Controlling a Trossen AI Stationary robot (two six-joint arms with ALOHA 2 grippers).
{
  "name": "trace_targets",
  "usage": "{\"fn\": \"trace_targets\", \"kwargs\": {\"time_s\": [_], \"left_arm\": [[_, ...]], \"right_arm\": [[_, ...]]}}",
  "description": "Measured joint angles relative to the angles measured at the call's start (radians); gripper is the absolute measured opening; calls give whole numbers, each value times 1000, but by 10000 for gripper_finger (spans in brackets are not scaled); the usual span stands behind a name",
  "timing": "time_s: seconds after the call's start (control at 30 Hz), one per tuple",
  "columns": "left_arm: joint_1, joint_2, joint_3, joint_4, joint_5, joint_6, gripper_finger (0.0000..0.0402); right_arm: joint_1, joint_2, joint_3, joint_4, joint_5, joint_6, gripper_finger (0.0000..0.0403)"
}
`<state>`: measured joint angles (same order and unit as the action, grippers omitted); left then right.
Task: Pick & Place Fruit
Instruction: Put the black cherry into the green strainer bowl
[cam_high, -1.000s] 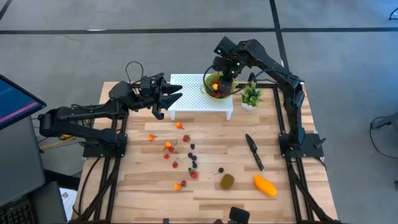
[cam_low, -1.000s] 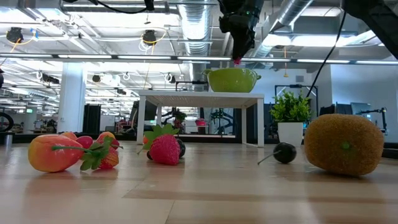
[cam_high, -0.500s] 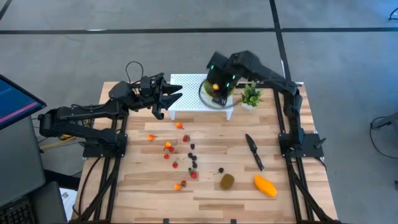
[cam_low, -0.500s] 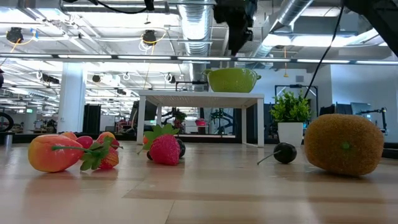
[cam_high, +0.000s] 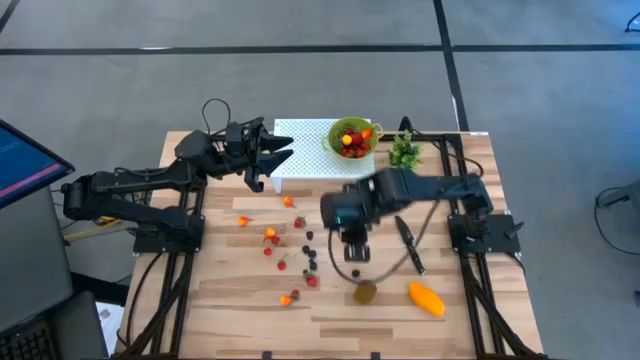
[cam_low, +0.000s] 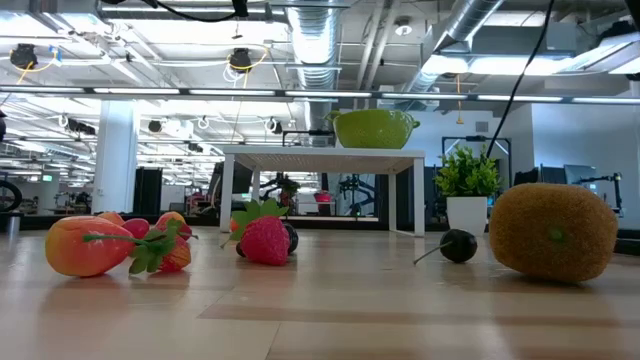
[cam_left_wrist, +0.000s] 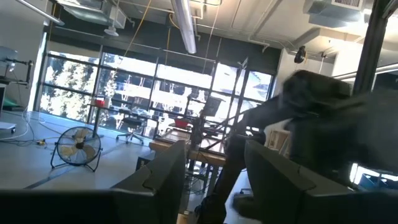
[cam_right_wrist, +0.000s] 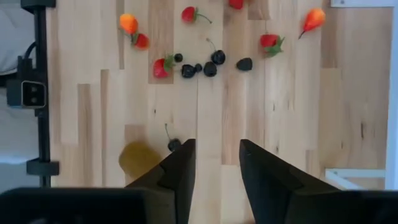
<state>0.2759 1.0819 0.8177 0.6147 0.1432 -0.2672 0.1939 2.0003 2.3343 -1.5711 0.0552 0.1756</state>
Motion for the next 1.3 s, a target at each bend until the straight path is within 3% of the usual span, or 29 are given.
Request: {"fn": "trace_targets", "kwargs": {"time_s": [0.23, 0.4, 0.5, 0.7, 0.87, 1.03, 1.3], "left_arm": [[0, 0, 0, 0, 0, 0, 159], [0, 0, 0, 0, 0, 0, 159], [0, 0, 0, 0, 0, 0, 159], [0, 0, 0, 0, 0, 0, 159], [0, 0, 0, 0, 0, 0, 159], [0, 0, 0, 0, 0, 0, 159], [0, 0, 0, 1, 0, 0, 159]], "right_arm": [[178, 0, 0, 0, 245, 214, 127], [257, 11, -6, 11, 354, 323, 147], [291, 17, -78, 50, 394, 373, 161], [308, 17, -307, 218, 356, 412, 187], [307, 16, -479, 254, 301, 459, 205], [300, 14, -617, 335, 184, 425, 221], [286, -67, -841, 535, 178, 348, 233]]}}
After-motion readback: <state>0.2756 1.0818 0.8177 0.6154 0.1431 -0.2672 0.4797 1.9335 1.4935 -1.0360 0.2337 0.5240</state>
